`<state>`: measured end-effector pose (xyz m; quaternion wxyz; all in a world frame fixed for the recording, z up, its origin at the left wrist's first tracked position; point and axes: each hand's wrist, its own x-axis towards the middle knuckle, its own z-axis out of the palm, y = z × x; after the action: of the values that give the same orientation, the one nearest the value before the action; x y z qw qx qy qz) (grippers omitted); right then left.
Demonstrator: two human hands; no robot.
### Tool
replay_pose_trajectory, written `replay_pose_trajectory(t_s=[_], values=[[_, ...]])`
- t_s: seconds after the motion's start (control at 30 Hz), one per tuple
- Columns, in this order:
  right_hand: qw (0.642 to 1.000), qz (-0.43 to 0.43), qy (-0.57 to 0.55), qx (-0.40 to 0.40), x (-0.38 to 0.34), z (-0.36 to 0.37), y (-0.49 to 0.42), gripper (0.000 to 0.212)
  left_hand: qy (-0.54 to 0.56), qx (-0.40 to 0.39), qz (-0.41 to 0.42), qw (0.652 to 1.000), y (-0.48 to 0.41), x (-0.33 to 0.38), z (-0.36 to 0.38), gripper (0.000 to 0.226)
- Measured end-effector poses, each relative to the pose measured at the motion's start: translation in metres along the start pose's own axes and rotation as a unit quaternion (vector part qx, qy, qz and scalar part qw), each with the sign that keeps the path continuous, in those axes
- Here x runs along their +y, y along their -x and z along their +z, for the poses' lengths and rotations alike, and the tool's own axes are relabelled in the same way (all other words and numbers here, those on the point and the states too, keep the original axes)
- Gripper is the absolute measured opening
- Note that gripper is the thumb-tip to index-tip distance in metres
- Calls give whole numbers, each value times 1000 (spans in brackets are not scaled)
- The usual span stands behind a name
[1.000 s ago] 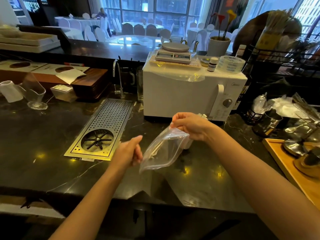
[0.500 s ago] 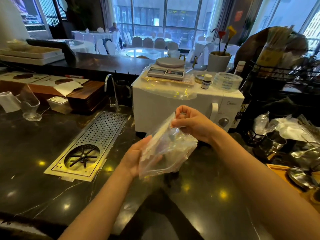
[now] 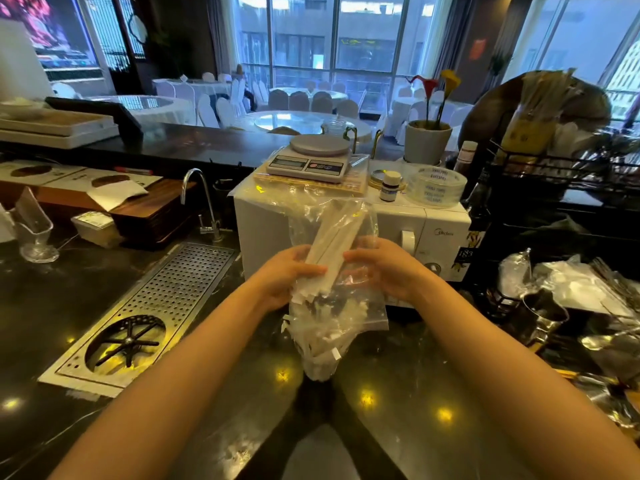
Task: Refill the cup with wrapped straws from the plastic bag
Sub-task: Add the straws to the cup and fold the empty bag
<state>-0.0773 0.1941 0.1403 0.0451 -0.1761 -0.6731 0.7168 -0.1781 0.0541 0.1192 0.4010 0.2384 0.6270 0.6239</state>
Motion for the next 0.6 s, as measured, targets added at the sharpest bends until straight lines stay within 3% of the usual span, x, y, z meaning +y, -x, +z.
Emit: replay_pose_trajectory(t_s=[0.23, 0.6], values=[[995, -56, -10, 78, -5, -5, -4, 22, -75, -24, 20, 997, -18, 16, 11, 40], [981, -106, 92, 137, 15, 5, 2, 32, -155, -71, 13, 985, -22, 7, -1, 44]])
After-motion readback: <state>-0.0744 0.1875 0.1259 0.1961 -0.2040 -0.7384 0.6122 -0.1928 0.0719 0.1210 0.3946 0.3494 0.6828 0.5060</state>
